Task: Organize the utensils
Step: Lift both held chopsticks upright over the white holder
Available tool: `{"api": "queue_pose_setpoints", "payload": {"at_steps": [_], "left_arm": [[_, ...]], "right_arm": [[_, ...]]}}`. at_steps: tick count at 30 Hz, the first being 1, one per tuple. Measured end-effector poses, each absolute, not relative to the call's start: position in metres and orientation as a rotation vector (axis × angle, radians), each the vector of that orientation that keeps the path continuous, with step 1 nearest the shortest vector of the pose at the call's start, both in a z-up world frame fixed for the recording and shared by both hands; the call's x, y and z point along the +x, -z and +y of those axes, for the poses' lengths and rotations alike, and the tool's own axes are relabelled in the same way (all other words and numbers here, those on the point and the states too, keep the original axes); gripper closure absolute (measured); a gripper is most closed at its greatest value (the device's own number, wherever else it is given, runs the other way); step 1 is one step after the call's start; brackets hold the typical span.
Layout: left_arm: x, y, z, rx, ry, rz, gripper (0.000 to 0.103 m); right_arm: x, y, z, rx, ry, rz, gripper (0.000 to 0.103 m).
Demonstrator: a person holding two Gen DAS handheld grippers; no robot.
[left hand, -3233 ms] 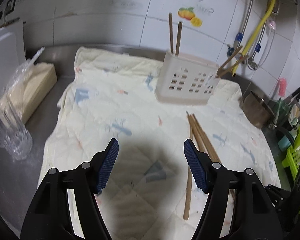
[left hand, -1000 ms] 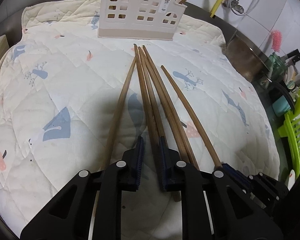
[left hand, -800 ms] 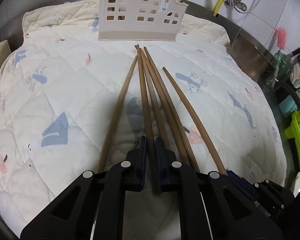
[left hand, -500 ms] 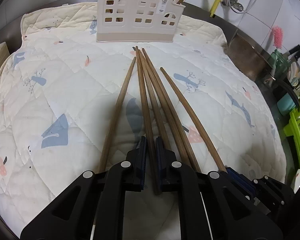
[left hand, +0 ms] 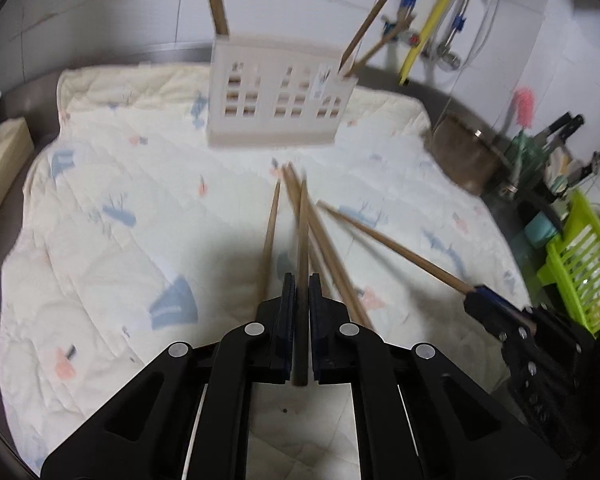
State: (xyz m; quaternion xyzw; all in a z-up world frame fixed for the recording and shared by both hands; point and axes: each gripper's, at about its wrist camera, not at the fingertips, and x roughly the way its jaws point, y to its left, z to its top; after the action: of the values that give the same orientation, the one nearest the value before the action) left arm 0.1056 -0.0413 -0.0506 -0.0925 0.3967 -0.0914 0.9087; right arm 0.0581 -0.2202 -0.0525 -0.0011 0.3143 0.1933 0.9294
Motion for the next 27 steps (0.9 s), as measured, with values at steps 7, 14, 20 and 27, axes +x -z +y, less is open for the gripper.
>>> {"api": "queue_pose_setpoints", "payload": {"at_steps": [7, 14, 20, 27], "left_arm": [[0.112, 0.023, -0.031, -0.167, 0.202, 0.752, 0.098], [0.125, 0.003, -0.023, -0.149, 0.234, 0.718, 0.098], [0.143, -0.013, -0.015, -0.152, 0.250, 0.716, 0.098], [0.162, -0.045, -0.009, -0.125, 0.262, 0.684, 0.098]], "right_arm": [[0.080, 0.012, -0.211, -0.027, -0.426, 0.553, 0.096], [0.109, -0.012, -0.201, -0.070, -0.454, 0.534, 0.096], [0.135, -0.029, -0.199, -0.088, -0.489, 0.566, 0.096], [0.166, -0.077, -0.200, -0.104, -0.524, 0.549, 0.096]]}}
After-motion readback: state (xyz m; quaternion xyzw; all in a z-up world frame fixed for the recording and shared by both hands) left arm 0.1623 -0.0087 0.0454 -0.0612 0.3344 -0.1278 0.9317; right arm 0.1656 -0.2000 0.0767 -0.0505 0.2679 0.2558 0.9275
